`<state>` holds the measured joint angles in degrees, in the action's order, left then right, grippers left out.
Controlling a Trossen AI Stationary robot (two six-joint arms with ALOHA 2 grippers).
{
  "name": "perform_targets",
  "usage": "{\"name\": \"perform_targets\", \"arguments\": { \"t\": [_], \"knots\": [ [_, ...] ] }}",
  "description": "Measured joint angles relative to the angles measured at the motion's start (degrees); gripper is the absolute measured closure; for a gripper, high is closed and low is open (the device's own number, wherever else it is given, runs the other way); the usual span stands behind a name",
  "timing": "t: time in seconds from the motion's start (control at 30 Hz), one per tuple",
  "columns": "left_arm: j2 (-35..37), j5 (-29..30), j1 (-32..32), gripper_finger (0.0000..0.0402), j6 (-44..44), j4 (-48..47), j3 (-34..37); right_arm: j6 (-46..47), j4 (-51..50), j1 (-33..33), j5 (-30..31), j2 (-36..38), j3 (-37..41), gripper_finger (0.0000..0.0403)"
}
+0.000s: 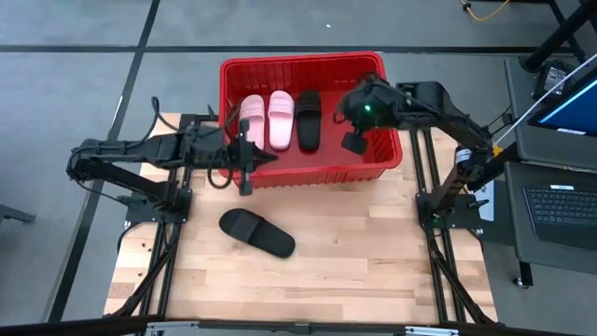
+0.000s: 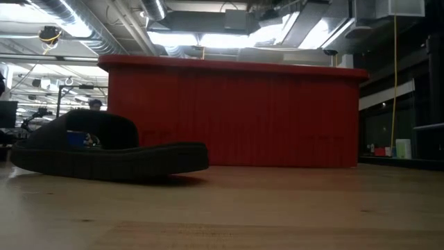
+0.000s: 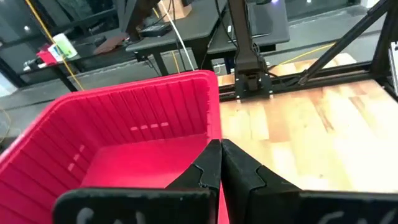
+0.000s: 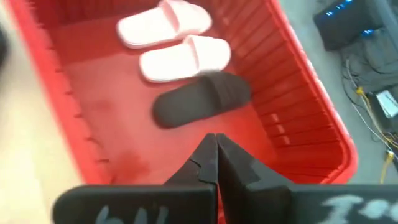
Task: Pick and place slides into bin
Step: Put the black slide into the red bin
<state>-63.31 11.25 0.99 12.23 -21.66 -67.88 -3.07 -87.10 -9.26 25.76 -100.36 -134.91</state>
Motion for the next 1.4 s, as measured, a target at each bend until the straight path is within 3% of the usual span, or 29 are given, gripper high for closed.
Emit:
{"name": "perform_targets", "arguments": {
  "t": [0.13,0.33,0.53,0.7,1.03,1.23,1.4],
  "knots": [
    [0.0,6.4,-5.4,0.0398,-4.6,-0.1,0.0,1.8,-0.8,5.5,0.0,0.1,0.6,0.0401],
    [0.0,8.3,-11.8,0.0398,-11.6,-2.2,0.0,4.1,4.0,12.7,0.0,0.0,9.7,0.0401],
    [-0.3,21.1,-19.6,0.0399,-21.8,-8.4,0.0,9.0,10.4,19.4,0.0,0.0,20.5,0.0402],
    [-1.8,26.7,-26.8,0.04,-30.7,-13.7,0.0,11.3,17.4,24.4,0.0,0.1,26.8,0.0402],
    [-3.3,27.8,-36.6,0.0398,-47.5,-28.6,0.0,8.7,35.2,32.5,-0.5,0.2,31.3,0.0401],
    [-3.3,27.9,-40.7,0.0399,-54.2,-35.2,0.0,5.6,45.7,32.6,-0.4,0.2,31.2,0.0399],
    [-3.0,28.1,-44.3,0.0399,-56.7,-38.2,0.0,7.4,46.9,31.1,-0.5,-0.3,31.3,0.0397]
  ]
}}
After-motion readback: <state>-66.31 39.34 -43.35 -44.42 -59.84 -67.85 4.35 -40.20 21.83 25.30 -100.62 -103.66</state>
